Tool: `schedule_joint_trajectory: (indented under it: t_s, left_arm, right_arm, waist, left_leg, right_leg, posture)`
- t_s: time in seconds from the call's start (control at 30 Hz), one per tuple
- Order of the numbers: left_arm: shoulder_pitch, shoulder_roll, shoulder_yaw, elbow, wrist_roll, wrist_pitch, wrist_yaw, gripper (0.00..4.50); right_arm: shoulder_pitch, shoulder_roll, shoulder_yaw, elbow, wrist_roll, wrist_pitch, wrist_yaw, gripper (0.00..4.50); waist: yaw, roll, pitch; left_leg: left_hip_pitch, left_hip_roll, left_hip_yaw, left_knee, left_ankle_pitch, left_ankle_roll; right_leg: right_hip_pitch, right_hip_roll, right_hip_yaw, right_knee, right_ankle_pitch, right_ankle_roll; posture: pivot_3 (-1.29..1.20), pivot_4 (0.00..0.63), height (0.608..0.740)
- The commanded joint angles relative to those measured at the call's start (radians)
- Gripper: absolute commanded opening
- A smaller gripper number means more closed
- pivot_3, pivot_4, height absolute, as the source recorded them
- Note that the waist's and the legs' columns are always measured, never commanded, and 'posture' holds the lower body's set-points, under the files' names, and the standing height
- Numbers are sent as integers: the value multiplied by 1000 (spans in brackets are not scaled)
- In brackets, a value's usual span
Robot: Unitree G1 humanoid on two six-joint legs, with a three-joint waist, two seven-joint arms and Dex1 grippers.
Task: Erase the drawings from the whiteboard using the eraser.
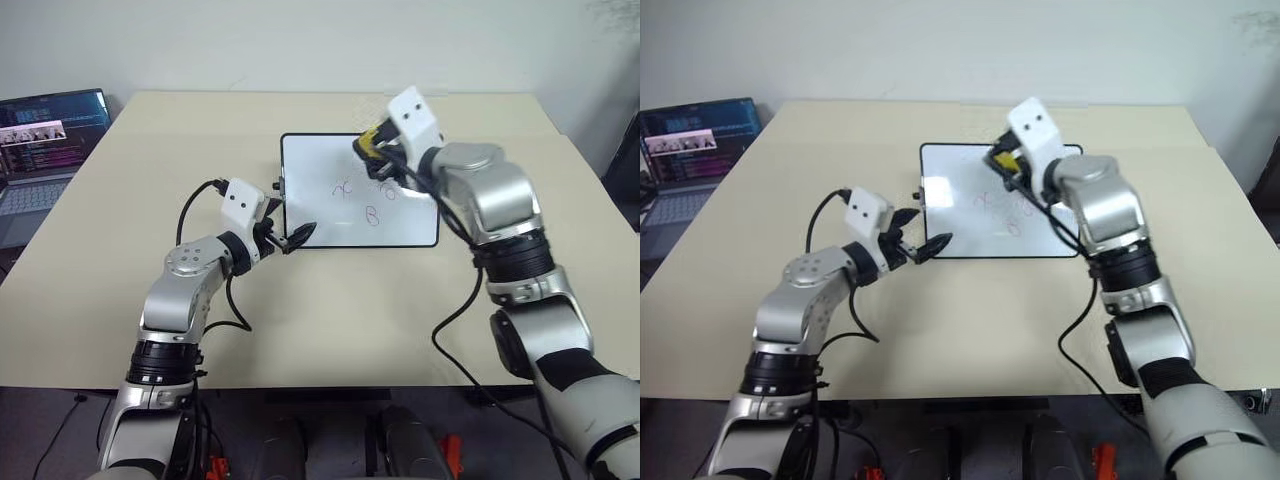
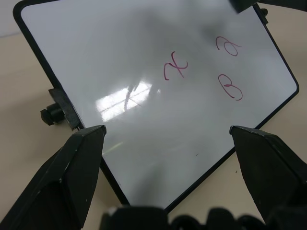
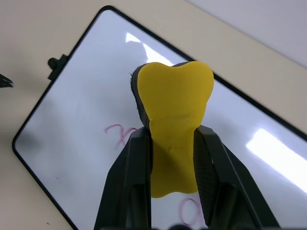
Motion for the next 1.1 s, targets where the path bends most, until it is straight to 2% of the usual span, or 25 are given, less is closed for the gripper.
schedule_joint_trajectory:
  t_s: [0.03,0.17,0.33,0.63,1.1]
  left_arm:
    - [9,16,11,-46,3,0,13,4500]
    - [27,27,2,-53,13,5,19,4500]
    - [23,30,-12,-49,24,8,21,4500]
    - [31,41,-23,-69,24,31,11,4500]
    - [31,103,5,-137,-22,84,-41,4500]
  right_arm:
    - [-60,12,43,44,-40,-27,-30,859]
    - [-125,51,148,159,-104,-82,-27,859]
    - [-178,77,211,293,-169,-163,-38,858]
    - [-265,114,267,475,-262,-283,-45,857]
    - [-276,116,279,427,-310,-290,14,857]
  waist:
    - [0,0,0]
    - [-4,0,0]
    - [-4,0,0]
    - [-5,0,0]
    - [-5,0,0]
  left_leg:
    - [0,0,0,0,0,0]
    - [0,0,0,0,0,0]
    - [0,0,0,0,0,0]
    - [0,0,0,-1,0,0]
    - [0,0,-1,-1,0,0]
  right_leg:
    - [0,0,0,0,0,0]
    - [0,0,0,0,0,0]
    - [-1,0,0,0,0,0]
    - [-1,0,-1,0,0,0]
    - [-1,0,-1,0,0,0]
  posture:
    - [0,150,740]
    - [0,150,740]
    - [0,150,740]
    - [0,150,740]
    - [0,150,740]
